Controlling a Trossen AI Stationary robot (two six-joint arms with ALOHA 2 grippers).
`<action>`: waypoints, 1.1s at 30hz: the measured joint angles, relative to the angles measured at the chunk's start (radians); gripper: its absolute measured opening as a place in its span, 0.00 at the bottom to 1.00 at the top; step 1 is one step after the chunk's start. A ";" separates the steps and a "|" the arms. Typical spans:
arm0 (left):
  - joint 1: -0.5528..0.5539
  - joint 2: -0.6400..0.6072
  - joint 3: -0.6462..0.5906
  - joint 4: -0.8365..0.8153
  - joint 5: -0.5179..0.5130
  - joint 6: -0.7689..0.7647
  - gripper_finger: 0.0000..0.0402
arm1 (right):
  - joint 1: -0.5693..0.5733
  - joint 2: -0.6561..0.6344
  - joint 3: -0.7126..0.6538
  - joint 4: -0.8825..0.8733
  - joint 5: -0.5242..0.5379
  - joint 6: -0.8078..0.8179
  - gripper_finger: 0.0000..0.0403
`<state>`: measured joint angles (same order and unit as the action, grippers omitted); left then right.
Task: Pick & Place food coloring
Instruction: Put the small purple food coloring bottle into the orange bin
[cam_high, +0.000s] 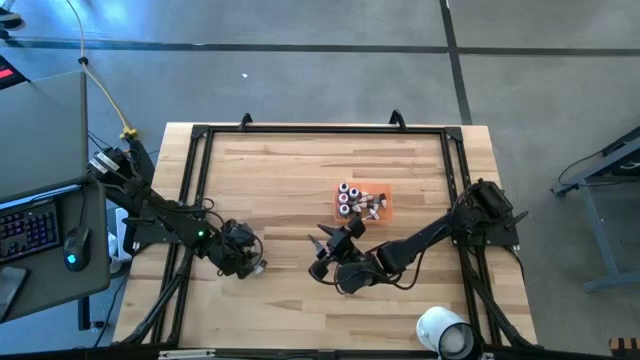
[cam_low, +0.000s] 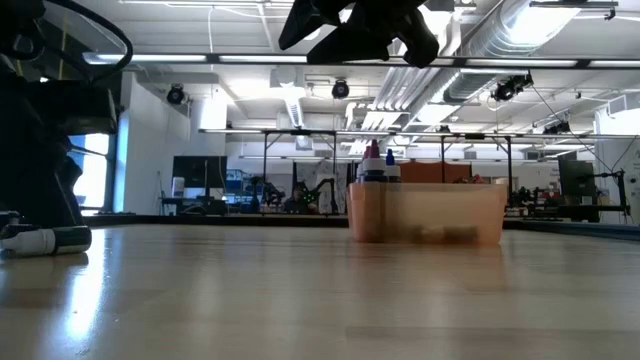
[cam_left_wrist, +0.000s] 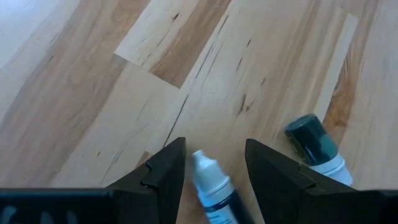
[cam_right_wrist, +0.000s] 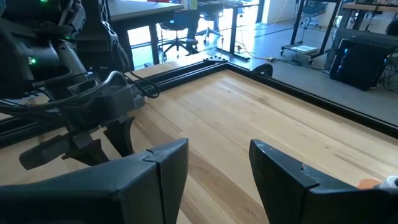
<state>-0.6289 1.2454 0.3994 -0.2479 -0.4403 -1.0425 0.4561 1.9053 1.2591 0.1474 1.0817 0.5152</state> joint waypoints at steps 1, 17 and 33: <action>0.000 0.000 0.003 -0.008 0.000 0.006 0.42 | 0.000 0.000 0.000 0.000 0.000 0.000 0.41; -0.174 -0.018 0.293 -0.493 -0.112 -0.100 0.42 | -0.005 -0.001 0.000 -0.009 -0.044 0.000 0.41; -0.270 -0.017 0.066 -0.234 -0.266 -0.297 0.42 | -0.005 -0.001 0.000 -0.008 -0.044 0.000 0.41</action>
<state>-0.8986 1.2285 0.4651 -0.4817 -0.7061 -1.3399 0.4511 1.9041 1.2591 0.1390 1.0374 0.5152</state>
